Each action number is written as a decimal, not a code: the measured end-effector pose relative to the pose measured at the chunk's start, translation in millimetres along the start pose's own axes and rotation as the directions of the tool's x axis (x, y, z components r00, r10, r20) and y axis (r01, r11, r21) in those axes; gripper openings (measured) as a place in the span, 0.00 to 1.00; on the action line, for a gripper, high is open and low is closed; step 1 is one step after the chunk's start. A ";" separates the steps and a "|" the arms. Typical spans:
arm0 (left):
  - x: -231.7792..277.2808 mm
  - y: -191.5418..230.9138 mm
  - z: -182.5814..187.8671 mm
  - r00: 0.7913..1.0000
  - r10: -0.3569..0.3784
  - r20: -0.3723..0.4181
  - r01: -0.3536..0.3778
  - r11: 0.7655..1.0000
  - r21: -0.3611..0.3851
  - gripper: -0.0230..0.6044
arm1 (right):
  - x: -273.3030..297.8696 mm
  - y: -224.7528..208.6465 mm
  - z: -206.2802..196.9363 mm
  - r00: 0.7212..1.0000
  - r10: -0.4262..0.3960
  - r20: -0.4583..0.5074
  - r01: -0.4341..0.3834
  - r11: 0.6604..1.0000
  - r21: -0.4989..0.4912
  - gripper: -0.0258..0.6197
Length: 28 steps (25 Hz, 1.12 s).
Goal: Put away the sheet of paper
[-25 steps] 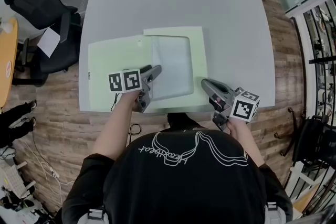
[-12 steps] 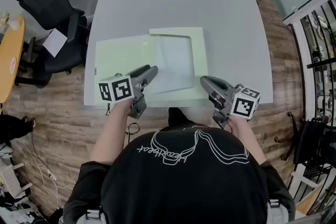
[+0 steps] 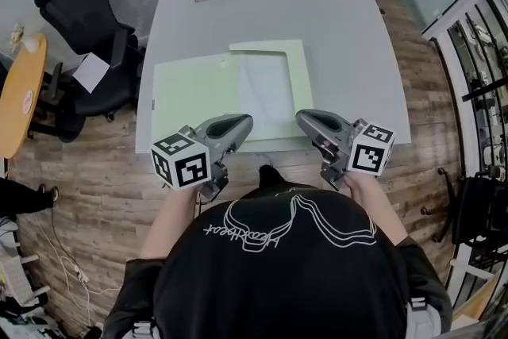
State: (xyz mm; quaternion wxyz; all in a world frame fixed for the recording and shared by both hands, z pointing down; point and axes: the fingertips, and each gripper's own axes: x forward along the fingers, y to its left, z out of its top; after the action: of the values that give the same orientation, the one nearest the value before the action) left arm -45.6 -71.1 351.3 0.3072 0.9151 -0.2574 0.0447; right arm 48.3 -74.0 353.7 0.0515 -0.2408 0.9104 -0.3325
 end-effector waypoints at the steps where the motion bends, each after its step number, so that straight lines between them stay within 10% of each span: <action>1: -3.7 -6.9 1.9 1.000 -0.004 0.008 0.004 1.000 0.013 0.06 | -0.5 6.0 -1.3 1.000 0.008 0.000 -0.008 1.000 -0.011 0.06; 28: -52.1 -60.9 -31.0 0.999 0.011 0.038 -0.016 0.994 0.112 0.05 | -12.8 81.7 -55.5 0.999 0.018 -0.041 -0.023 0.994 -0.107 0.06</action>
State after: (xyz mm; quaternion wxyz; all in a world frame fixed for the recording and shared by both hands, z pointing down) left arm -57.9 11.5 331.0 0.2503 0.9298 -0.2663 0.0442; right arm 12.4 18.4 344.4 0.0236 -0.2271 0.9302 -0.2874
